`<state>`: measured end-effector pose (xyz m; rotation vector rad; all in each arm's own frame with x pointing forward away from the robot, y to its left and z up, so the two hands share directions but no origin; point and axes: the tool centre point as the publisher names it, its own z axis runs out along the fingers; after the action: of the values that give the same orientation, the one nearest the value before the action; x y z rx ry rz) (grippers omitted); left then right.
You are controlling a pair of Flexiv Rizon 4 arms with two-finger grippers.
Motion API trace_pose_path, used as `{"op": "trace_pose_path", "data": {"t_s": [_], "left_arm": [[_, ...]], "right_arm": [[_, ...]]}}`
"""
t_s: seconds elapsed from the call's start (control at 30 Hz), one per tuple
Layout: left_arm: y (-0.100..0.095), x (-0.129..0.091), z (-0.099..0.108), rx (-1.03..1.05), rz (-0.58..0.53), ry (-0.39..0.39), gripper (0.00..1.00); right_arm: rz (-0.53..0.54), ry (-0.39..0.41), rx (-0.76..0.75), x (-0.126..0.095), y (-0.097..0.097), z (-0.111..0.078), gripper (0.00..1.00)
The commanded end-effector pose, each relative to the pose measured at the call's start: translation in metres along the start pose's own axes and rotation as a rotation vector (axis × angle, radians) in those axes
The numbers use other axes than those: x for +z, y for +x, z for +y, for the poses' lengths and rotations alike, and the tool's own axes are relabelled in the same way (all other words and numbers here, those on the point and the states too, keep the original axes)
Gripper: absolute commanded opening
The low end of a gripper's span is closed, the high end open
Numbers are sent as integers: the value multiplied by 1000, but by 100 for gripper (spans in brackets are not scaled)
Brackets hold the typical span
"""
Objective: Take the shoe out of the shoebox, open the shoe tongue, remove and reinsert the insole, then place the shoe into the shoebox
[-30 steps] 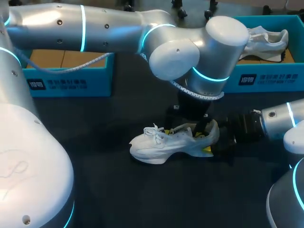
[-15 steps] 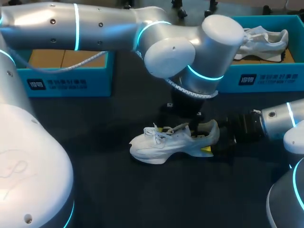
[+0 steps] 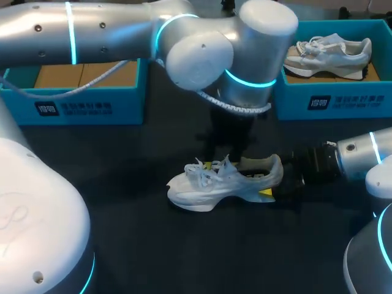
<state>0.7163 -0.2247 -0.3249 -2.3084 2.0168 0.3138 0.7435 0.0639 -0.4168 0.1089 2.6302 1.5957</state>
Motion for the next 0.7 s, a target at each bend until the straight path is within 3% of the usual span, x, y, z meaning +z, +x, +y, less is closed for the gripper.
{"op": "trace_pose_path", "data": {"t_s": [0.03,0.1,0.4,0.7], "left_arm": [[-9,0,0,-12,59,-93,0],[-11,-2,2,17,79,-143,0],[-26,-14,3,33,142,-161,0],[-52,-8,8,2,129,-82,0]], "right_arm": [[-1,3,1,3,-1,-4,0],[-1,3,1,3,-1,-4,0],[-1,3,1,3,-1,-4,0],[-1,3,1,3,-1,-4,0]]}}
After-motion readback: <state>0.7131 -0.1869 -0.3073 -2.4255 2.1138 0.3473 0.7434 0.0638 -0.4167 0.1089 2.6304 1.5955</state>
